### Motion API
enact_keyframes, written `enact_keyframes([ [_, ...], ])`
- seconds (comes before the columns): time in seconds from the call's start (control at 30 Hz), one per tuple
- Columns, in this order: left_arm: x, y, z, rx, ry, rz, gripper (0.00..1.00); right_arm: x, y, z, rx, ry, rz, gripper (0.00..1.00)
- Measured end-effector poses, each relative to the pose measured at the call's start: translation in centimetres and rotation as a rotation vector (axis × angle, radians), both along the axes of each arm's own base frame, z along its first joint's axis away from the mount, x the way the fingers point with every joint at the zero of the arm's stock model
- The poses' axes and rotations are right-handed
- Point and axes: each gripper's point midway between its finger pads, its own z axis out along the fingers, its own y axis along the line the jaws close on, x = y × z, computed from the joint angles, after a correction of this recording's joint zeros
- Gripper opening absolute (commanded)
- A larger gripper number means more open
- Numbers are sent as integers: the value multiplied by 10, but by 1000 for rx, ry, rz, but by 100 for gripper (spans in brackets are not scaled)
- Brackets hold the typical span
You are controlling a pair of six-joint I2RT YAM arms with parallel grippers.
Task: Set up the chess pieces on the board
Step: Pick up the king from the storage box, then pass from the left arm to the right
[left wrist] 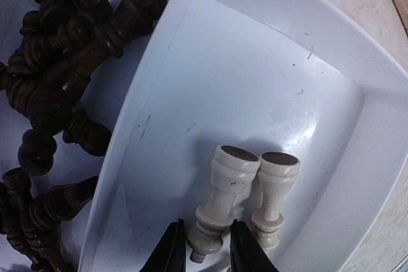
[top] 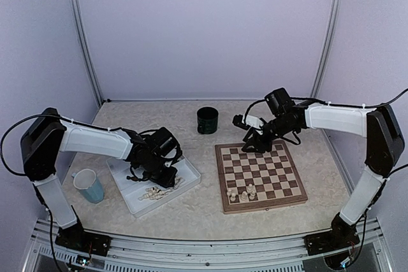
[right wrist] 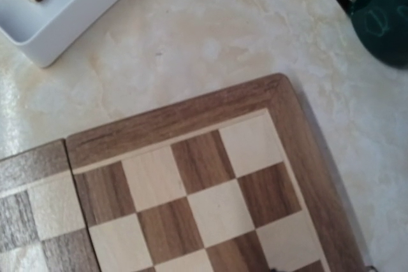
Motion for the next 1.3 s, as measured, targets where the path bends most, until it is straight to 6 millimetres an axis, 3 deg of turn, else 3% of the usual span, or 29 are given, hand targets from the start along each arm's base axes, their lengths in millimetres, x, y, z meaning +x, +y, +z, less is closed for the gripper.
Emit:
enact_keyframes([
  [0.07, 0, -2, -3, 6, -3, -7, 22, -1, -1, -1, -2, 2, -1, 44],
  [0.1, 2, -9, -4, 7, -15, -21, 13, -1, 0, -1, -2, 2, 0, 44],
  [0.17, 2, -9, -5, 15, -18, -23, 9, -1, 0, -1, -2, 2, 2, 44],
  [0.3, 8, -14, -2, 38, -39, -42, 8, -8, 5, -2, -10, -2, 40, 44],
  [0.43, 6, -5, 3, 83, -25, -54, 8, -31, 26, 2, -31, -20, 153, 45],
  [0.57, 13, -10, 33, 25, -26, -69, 8, -55, 62, 28, -27, -86, 290, 47],
  [0.63, 19, -21, 55, -41, -36, -85, 8, -64, 83, 46, -16, -142, 350, 47],
  [0.77, 17, -45, 86, -167, -26, -137, 8, -76, 116, 61, -28, -231, 426, 48],
  [0.97, -3, -68, 101, -308, 75, -209, 8, -94, 138, 35, -137, -285, 483, 48],
  [1.3, -22, -87, 116, -447, 171, -267, 8, -98, 141, 16, -216, -357, 493, 45],
])
